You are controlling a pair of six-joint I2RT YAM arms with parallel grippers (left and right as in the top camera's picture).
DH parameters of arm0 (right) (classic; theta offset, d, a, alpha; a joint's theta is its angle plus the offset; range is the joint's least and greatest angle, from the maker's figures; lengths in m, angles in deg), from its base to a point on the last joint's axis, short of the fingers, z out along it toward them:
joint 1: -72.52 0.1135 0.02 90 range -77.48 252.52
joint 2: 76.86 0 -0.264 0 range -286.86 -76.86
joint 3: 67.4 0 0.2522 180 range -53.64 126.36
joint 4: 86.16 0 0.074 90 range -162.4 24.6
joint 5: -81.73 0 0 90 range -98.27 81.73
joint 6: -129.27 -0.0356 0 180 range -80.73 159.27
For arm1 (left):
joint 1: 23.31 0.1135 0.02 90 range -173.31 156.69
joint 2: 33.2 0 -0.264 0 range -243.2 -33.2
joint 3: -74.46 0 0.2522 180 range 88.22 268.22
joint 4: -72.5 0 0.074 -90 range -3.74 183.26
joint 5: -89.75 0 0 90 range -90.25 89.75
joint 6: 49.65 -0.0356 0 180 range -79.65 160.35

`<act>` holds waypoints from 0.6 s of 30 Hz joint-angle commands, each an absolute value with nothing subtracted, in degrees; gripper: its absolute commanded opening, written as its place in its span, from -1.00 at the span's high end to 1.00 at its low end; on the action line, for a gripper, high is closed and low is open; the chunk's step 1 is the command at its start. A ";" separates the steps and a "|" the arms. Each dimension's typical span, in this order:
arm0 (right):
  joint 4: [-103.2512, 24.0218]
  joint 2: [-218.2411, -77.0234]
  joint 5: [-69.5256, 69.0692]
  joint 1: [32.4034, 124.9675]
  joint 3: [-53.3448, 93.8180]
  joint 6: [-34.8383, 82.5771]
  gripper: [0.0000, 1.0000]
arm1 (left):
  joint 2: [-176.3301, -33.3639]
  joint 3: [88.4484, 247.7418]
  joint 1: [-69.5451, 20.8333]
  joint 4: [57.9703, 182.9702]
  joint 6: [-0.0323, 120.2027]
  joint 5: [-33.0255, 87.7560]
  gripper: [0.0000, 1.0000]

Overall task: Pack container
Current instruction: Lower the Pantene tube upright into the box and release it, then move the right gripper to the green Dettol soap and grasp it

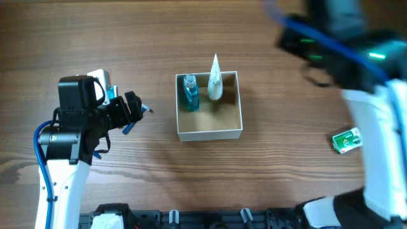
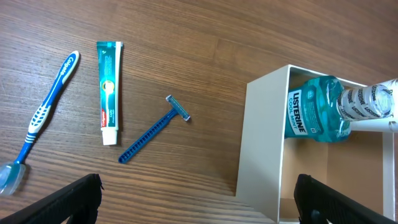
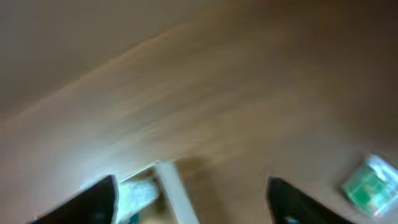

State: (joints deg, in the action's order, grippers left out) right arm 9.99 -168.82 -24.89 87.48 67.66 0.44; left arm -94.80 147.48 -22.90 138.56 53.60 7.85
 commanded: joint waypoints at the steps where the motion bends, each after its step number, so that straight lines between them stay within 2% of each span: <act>1: 15.41 -166.66 -23.98 75.72 68.22 -8.65 -0.83 | -94.87 148.64 -23.21 138.43 54.33 9.77 -0.99; 8: 17.64 -166.64 -16.52 58.11 59.81 -1.77 -0.94 | -94.87 148.64 -23.21 138.43 54.33 9.77 -0.99; 18: 7.32 -166.61 -10.56 42.24 35.63 1.95 -0.99 | -94.87 148.64 -23.21 138.43 54.33 9.77 -0.99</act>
State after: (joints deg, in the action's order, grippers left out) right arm 10.01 -166.59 -13.38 46.00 42.43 0.11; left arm -94.80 147.48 -22.90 138.60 53.58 7.85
